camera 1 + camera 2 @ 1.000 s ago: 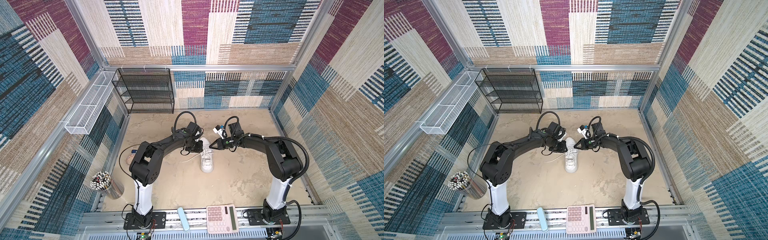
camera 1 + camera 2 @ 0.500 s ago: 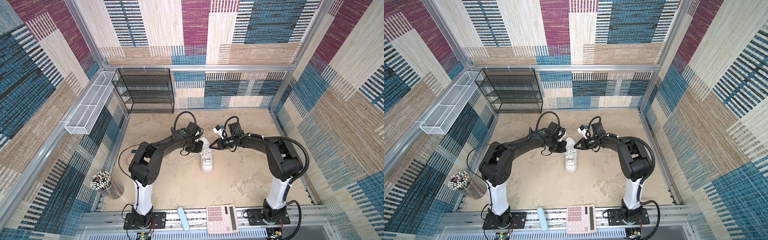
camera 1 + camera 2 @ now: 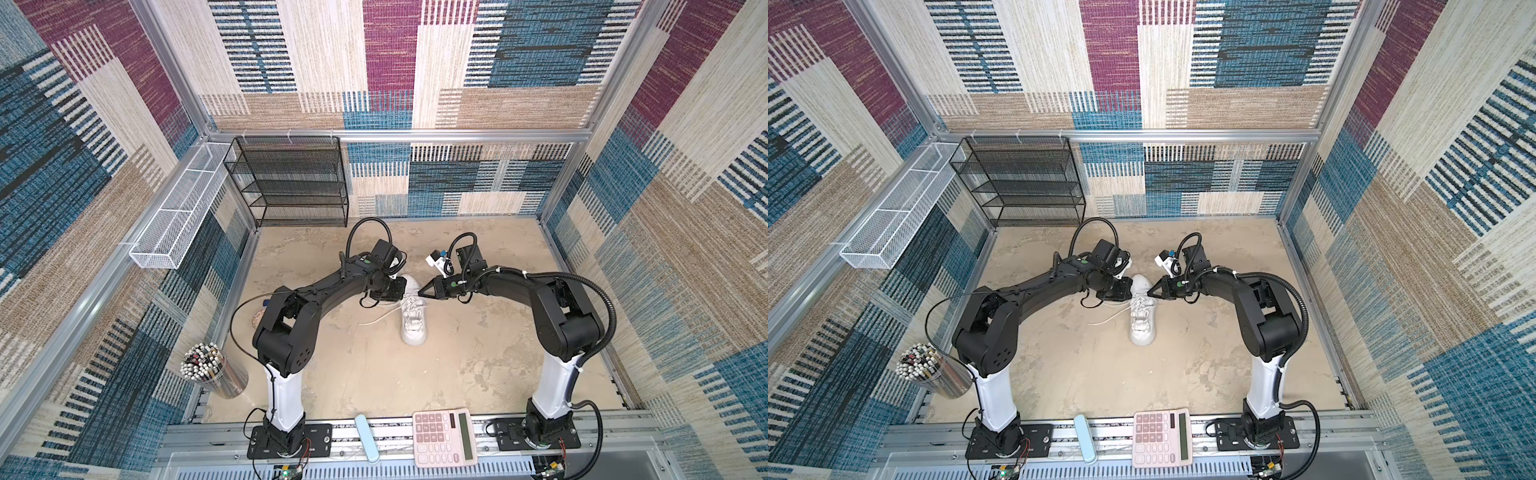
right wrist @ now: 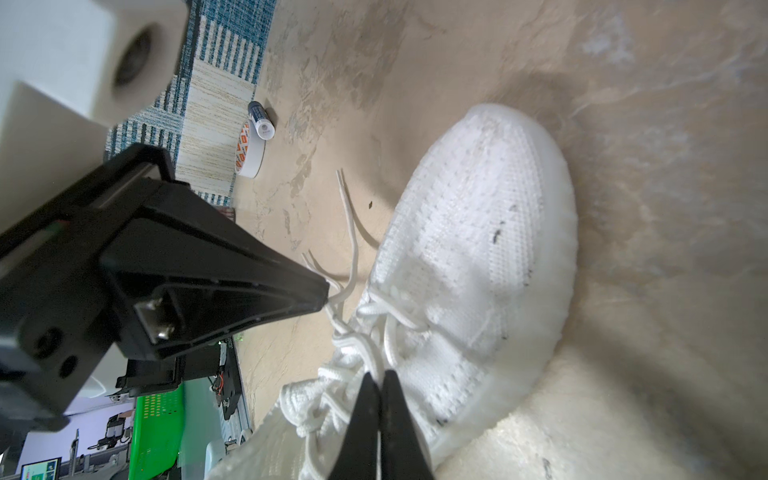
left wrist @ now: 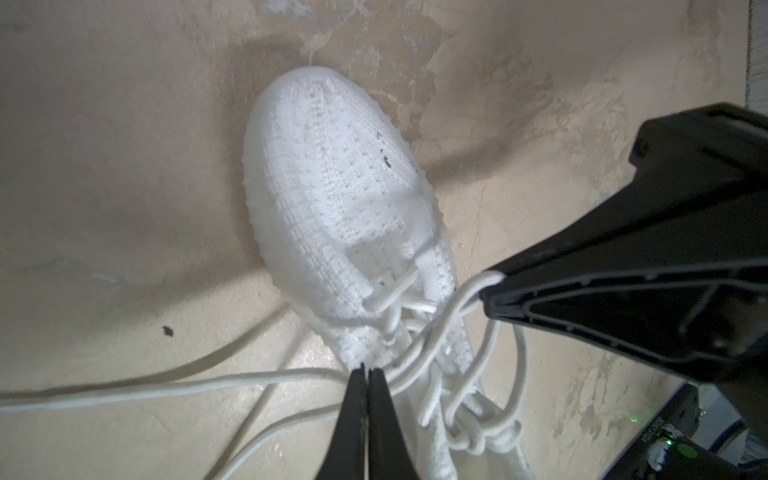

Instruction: Tie the shoes

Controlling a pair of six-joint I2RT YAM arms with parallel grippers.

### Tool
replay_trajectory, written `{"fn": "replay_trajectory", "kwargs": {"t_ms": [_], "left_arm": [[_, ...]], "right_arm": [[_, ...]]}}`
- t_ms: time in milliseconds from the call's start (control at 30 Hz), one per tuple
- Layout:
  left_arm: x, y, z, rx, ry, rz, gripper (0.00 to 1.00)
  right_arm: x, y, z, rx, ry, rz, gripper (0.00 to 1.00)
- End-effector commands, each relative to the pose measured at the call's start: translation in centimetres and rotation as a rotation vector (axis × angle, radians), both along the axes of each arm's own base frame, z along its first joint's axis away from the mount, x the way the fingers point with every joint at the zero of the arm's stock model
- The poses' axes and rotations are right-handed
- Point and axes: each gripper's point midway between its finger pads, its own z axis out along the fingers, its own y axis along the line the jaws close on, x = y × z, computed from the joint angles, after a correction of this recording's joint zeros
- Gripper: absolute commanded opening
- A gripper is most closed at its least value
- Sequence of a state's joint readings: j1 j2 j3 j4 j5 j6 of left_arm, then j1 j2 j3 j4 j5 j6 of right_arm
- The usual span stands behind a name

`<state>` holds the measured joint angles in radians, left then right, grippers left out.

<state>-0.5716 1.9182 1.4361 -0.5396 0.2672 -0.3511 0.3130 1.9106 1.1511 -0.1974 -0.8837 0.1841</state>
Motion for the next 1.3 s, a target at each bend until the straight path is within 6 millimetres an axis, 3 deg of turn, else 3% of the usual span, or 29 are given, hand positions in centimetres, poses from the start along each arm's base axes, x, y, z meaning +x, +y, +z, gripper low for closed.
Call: {"fn": "replay_trajectory", "kwargs": {"t_ms": [0,467,1033,1100,1267], "left_arm": [[-0.3,0.3,0.6,0.014,-0.021,-0.037,0.00],[-1.3,-0.2,2.0,0.012,-0.050,-0.159,0.00],[-3.8,0.7,0.6,0.135,-0.027,-0.299,0.00],[-3.7,0.7,0.8,0.136,-0.033,-0.295,0.00],[-3.0,-0.7,1.7,0.088,-0.041,-0.301,0.00]], "right_arm": [[0.8,0.5,0.9,0.030,-0.029,0.000,0.00],[2.5,1.3,0.4,0.045,0.014,0.007,0.00],[2.2,1.2,-1.7,-0.018,0.087,-0.016,0.00],[2.0,1.4,-1.4,-0.010,0.083,-0.005,0.04],[1.2,1.3,-0.1,0.012,0.070,0.003,0.25]]}}
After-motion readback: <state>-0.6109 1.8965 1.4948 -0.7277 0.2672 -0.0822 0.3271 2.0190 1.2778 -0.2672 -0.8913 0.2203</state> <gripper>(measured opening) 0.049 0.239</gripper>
